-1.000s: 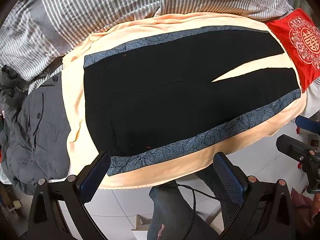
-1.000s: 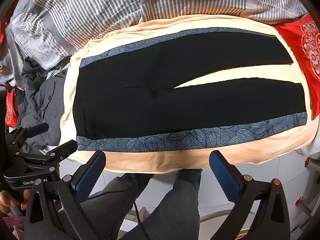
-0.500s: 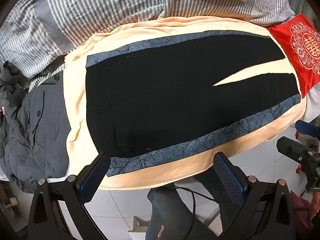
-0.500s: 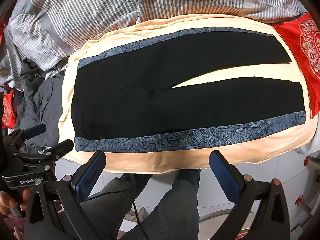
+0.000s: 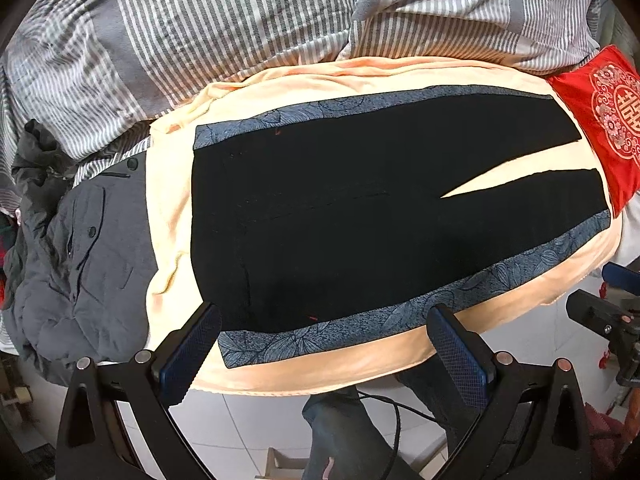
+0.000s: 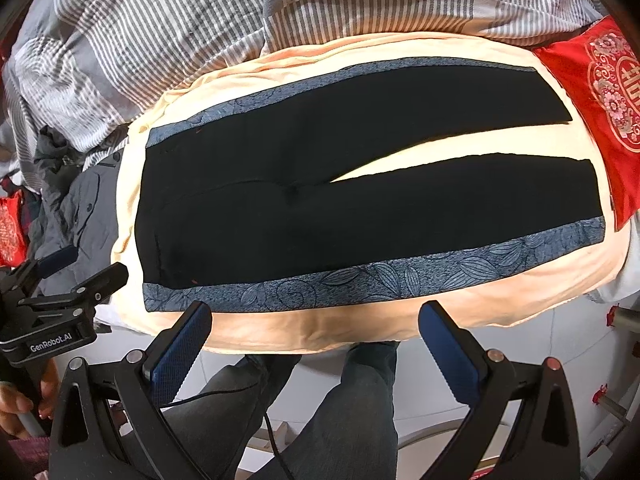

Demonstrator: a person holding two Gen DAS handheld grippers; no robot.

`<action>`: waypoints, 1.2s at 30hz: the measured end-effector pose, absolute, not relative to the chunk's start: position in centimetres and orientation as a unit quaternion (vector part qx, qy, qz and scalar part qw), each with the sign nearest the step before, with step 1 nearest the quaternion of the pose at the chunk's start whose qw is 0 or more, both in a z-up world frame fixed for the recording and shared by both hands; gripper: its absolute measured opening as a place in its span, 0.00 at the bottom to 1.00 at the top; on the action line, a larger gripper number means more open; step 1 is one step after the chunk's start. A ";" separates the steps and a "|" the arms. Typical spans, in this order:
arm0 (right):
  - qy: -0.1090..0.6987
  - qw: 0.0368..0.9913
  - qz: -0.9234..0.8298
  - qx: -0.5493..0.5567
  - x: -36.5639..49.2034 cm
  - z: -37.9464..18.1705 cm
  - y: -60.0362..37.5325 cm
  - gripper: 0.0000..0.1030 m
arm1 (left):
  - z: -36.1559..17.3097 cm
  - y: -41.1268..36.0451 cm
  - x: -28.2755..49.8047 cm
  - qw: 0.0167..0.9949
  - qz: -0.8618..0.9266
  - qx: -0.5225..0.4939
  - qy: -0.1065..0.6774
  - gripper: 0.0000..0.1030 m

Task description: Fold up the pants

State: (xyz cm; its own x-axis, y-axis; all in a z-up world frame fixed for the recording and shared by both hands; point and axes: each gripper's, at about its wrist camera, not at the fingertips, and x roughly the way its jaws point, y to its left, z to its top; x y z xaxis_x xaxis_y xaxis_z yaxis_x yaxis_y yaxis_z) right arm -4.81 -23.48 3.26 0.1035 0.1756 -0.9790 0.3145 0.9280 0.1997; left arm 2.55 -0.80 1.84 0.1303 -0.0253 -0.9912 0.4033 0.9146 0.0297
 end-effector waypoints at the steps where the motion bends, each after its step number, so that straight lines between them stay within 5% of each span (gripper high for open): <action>1: 0.669 0.719 -0.049 0.182 -4.7 3.2 -23.4 1.00 | 1.8 -0.7 2.5 0.738 -0.145 0.146 0.643 1.00; 36: 0.666 0.717 -0.012 0.206 -4.7 2.1 -24.6 1.00 | 1.4 0.2 1.9 0.755 -0.088 0.096 0.643 1.00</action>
State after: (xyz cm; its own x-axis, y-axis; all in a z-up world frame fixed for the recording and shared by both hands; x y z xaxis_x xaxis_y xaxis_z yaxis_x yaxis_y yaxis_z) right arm -4.68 -24.60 2.13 0.1128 0.2563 -0.9600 0.2915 0.9151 0.2786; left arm 1.90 0.16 1.40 0.1576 -0.0083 -0.9875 0.2560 0.9661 0.0328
